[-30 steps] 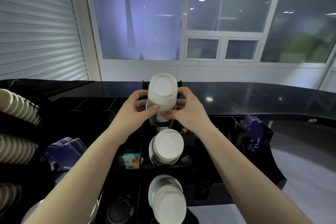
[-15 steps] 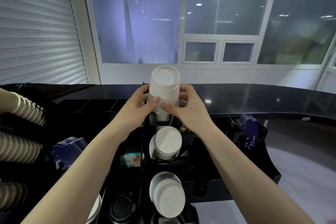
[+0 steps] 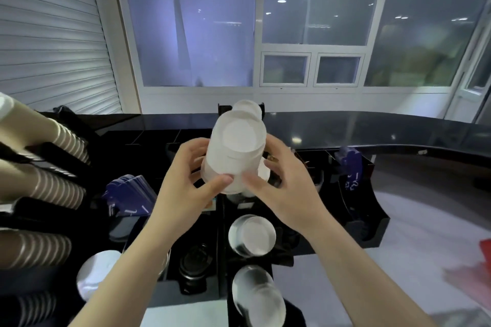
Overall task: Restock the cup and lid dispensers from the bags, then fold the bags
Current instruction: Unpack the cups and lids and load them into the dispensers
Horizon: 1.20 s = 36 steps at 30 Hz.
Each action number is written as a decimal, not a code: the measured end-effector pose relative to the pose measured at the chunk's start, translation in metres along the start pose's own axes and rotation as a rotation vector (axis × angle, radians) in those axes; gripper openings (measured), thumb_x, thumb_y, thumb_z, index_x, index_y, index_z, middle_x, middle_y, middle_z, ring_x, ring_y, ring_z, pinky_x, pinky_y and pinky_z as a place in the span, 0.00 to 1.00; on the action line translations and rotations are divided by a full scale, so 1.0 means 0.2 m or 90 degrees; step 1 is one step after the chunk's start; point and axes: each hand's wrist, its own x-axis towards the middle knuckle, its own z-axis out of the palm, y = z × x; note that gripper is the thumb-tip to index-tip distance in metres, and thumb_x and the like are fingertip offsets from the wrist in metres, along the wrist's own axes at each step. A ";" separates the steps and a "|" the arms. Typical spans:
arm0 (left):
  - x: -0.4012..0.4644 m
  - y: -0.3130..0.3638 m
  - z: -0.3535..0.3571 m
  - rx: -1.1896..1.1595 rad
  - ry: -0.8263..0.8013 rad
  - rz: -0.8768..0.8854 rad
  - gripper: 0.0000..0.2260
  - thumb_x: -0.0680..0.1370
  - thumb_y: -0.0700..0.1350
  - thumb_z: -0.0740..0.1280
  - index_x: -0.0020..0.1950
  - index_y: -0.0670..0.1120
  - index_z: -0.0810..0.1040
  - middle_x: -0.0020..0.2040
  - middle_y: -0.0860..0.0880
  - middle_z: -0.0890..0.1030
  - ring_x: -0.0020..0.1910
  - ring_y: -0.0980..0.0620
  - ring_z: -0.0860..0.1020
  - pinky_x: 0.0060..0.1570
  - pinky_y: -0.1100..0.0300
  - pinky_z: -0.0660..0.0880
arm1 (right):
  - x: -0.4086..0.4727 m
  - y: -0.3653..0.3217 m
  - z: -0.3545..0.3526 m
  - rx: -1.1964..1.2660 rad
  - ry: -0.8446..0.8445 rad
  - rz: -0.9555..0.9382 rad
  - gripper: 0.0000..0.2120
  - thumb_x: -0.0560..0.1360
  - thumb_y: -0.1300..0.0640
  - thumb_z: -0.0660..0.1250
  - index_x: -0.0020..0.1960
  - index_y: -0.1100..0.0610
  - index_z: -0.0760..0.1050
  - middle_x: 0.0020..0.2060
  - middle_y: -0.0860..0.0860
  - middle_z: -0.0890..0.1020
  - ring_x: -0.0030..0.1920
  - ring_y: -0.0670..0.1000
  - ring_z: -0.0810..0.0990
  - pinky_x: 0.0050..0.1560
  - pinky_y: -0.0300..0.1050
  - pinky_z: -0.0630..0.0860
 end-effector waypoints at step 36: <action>-0.72 -0.14 -0.16 -0.033 -0.071 -0.280 0.15 0.78 0.39 0.66 0.60 0.56 0.75 0.59 0.59 0.79 0.60 0.65 0.74 0.55 0.71 0.70 | -0.85 0.24 0.17 -0.499 -0.118 0.237 0.31 0.69 0.57 0.72 0.67 0.45 0.63 0.61 0.41 0.74 0.60 0.48 0.72 0.48 0.40 0.68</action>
